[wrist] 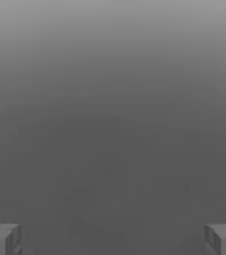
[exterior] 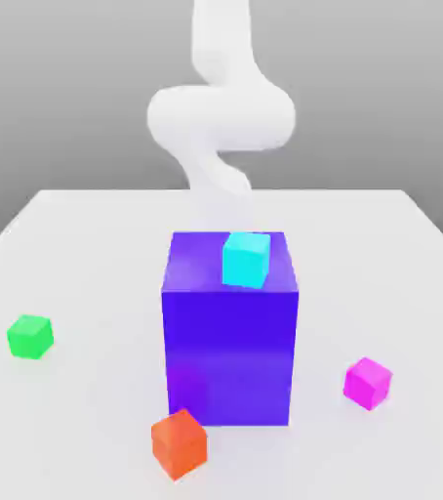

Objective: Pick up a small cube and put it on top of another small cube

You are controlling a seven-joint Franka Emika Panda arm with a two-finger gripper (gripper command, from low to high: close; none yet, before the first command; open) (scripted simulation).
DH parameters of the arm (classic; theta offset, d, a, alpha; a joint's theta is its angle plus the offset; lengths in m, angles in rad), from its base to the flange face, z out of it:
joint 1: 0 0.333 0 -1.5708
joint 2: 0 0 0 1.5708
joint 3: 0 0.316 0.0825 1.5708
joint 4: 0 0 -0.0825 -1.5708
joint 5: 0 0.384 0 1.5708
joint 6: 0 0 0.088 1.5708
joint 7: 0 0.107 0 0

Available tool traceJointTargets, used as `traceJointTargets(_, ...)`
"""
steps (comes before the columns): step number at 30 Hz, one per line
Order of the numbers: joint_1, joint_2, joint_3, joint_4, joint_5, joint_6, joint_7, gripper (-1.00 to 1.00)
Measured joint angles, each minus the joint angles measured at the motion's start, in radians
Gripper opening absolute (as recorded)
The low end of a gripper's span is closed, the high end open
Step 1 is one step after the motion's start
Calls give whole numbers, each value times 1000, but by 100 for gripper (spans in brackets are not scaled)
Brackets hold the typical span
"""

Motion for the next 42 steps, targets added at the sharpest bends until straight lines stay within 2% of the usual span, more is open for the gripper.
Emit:
traceJointTargets(12, 165, 444, 138, -240, 9, 277, -77, 0)
traceJointTargets(20, 275, 737, 227, -396, -50, 457, -80, 0)
traceJointTargets(23, 312, 848, 196, -406, -122, 535, -34, 0)
traceJointTargets(27, 396, 993, 91, -380, -220, 649, 39, 0)
traceJointTargets(28, 414, 1021, 69, -375, -234, 671, 50, -100)
traceJointTargets(35, 418, 1024, 65, -374, -238, 674, 54, -100)
traceJointTargets(42, 352, 819, 171, -404, -82, 506, -70, -100)
